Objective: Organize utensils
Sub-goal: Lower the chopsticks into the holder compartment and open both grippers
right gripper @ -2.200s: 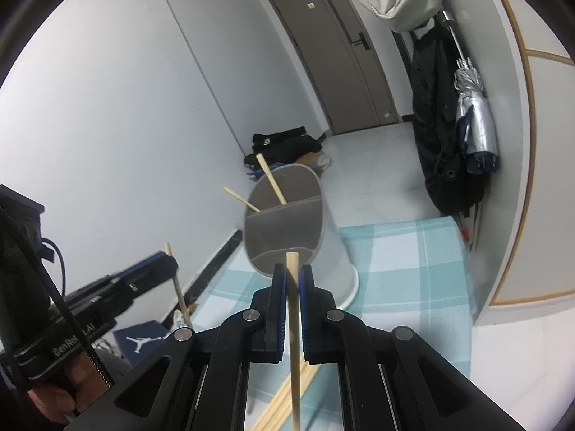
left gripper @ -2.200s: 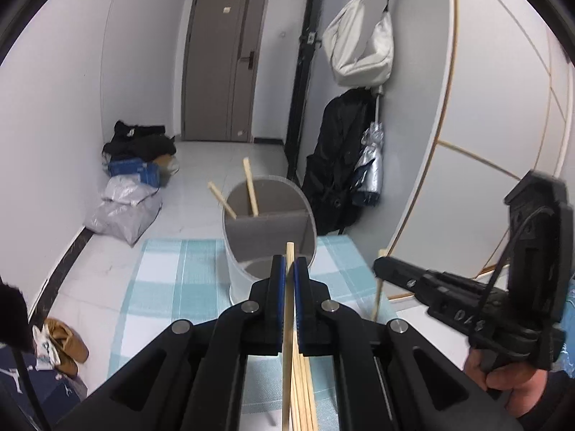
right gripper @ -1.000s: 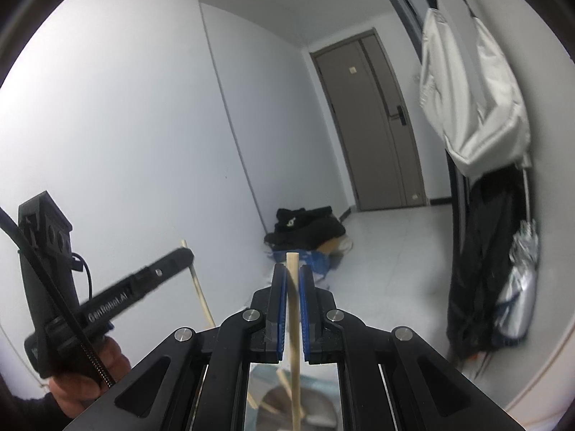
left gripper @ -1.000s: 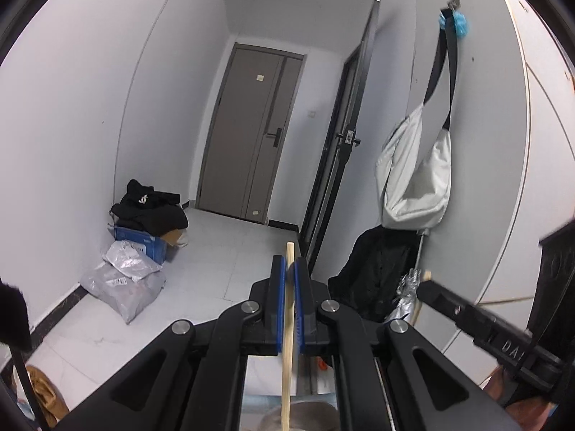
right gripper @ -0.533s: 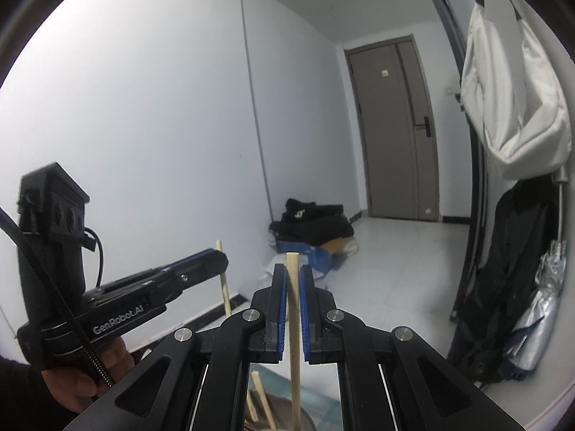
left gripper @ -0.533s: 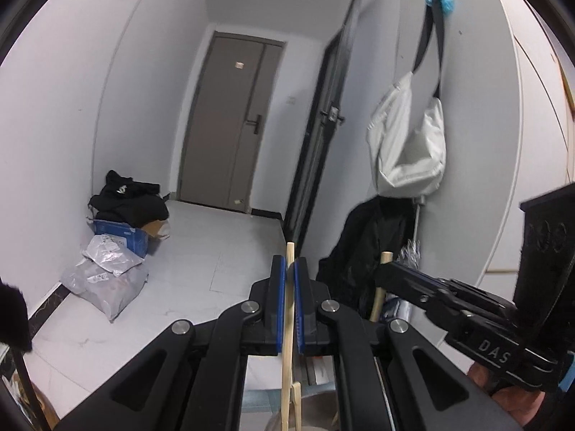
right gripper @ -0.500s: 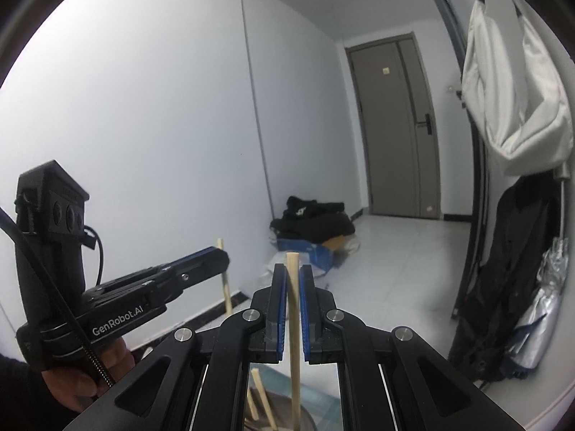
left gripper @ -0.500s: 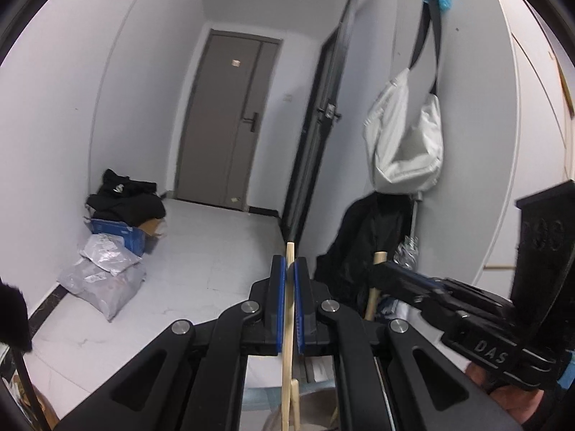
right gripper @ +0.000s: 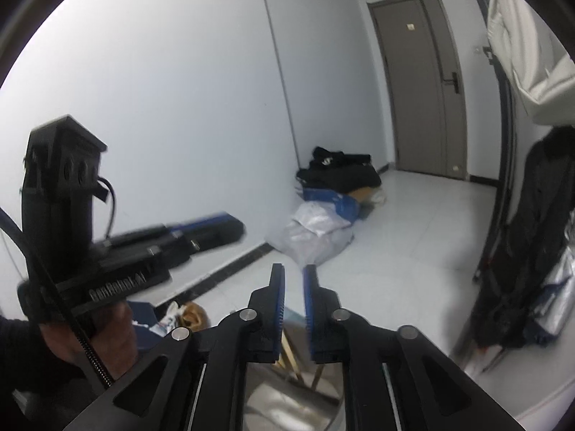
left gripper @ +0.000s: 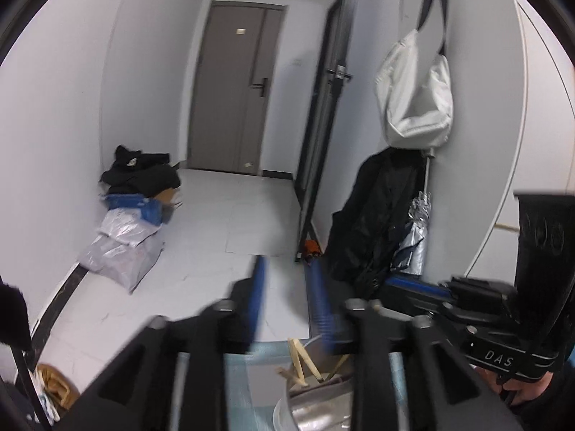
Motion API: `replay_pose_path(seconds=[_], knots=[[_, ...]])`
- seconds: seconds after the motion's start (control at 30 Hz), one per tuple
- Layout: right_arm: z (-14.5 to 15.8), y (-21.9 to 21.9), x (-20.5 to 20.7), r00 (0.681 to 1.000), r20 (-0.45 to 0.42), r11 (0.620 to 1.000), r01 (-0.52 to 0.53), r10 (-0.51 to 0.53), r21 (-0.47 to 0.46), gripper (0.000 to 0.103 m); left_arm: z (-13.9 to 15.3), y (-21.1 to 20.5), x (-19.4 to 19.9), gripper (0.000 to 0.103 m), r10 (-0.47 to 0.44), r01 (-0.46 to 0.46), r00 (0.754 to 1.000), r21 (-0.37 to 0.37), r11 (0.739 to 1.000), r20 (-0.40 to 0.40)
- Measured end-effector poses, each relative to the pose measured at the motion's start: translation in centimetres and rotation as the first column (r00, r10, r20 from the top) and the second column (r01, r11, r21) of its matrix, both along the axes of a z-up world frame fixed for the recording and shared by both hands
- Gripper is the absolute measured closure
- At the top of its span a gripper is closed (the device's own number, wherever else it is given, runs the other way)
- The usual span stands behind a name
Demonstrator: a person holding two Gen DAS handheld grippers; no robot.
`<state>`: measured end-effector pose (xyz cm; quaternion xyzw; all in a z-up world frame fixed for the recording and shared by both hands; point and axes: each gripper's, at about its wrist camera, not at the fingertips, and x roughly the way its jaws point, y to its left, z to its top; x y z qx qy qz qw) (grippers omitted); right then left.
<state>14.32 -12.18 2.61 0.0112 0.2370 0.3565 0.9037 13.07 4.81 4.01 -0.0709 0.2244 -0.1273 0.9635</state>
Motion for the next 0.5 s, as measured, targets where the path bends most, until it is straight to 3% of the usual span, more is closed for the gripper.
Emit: replay_pose_path(seconds=[0.07,0.23,0.33,0.5], knots=[[-0.1,-0.7,-0.7,1.000,-0.013,1.000,0.025,-0.025,0.018,0.090,0.4,0.8,-1.2,0.043,0.053,-0.053,0.999,-0.014,0.998,0.010],[0.3,-2.9,-2.8,0.995,-0.039,0.992,0.098,-0.095,0.085,0.073,0.9,1.6,-3.3,0.034,0.133,-0.133,0.991,0.000,0.991,0.008],[0.6,-4.0,-4.2,0.988,-0.061,0.982,0.150,-0.143,0.119,0.066,1.2,1.4,-4.9,0.016,0.180,-0.181,0.983,0.021,0.983,0.026],[0.9,-5.2,-6.8,0.980,-0.080,0.971,0.191,-0.181,0.142,0.056,1.7,0.8,-7.2,0.012,0.211,-0.213,0.976,0.033,0.977,0.055]])
